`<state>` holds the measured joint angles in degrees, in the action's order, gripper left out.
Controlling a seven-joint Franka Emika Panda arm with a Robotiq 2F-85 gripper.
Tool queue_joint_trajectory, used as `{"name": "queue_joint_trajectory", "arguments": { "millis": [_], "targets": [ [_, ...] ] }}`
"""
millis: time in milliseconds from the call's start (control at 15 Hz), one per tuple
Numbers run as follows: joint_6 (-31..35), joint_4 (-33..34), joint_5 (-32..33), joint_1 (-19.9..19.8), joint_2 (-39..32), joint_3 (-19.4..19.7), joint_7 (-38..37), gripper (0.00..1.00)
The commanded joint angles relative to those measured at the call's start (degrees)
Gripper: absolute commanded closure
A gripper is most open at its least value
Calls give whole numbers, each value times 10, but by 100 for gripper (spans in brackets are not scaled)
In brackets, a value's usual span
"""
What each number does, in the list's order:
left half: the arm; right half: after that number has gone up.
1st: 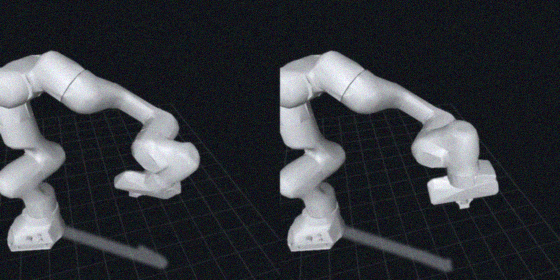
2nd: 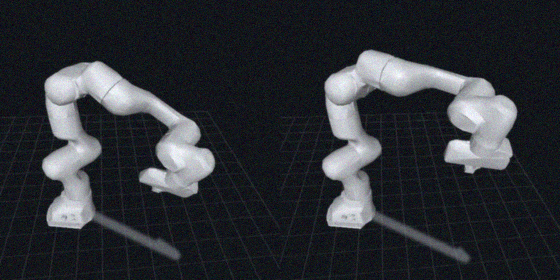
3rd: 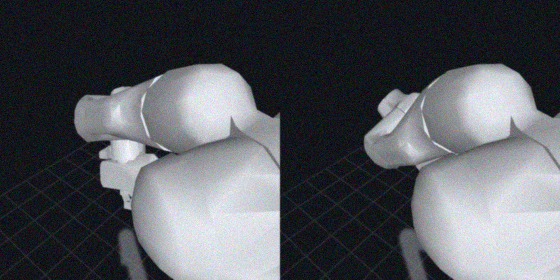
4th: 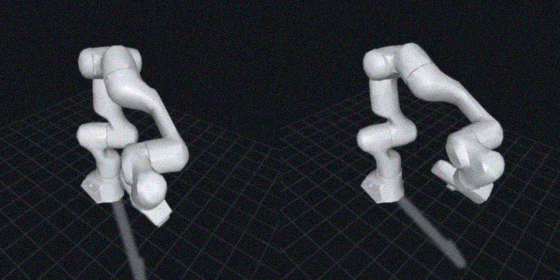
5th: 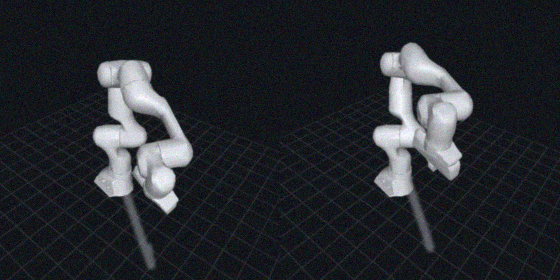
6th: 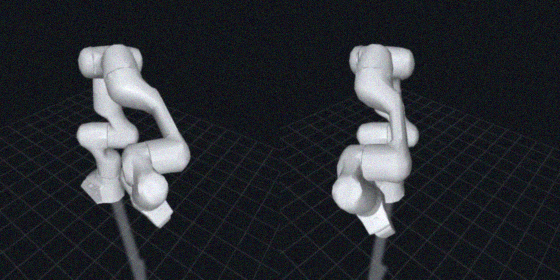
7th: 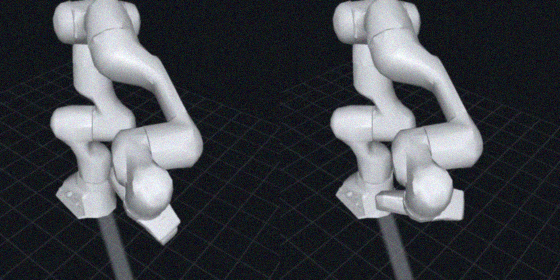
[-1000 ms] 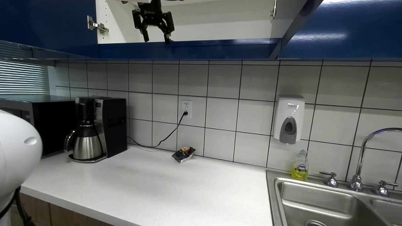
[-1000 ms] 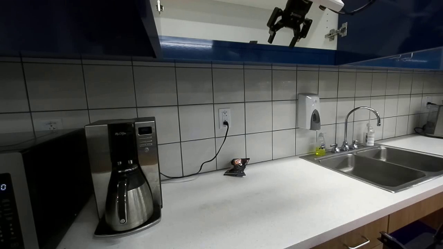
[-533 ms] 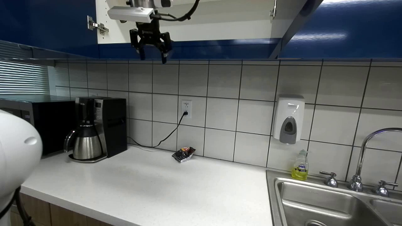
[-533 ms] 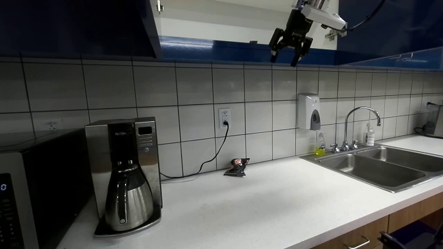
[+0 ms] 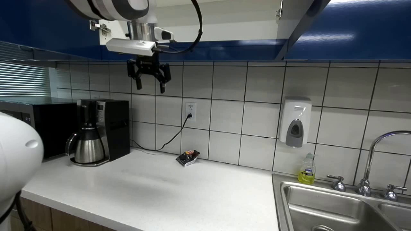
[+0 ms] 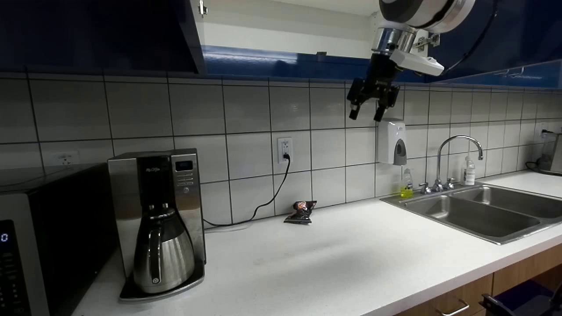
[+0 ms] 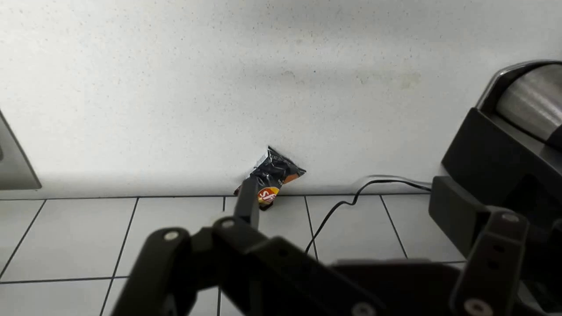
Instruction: Put the packet closest to you in the top cabinet
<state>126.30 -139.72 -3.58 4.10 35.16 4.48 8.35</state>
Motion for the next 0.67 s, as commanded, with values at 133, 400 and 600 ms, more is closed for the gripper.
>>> {"name": "queue_joint_trajectory", "arguments": {
  "millis": [133, 400, 600],
  "targets": [
    [53, -90, -15, 10, 26, 8, 39, 0],
    [70, -126, -10, 11, 21, 7, 48, 0],
    [62, -121, -3, 4, 8, -1, 33, 0]
  ]
}}
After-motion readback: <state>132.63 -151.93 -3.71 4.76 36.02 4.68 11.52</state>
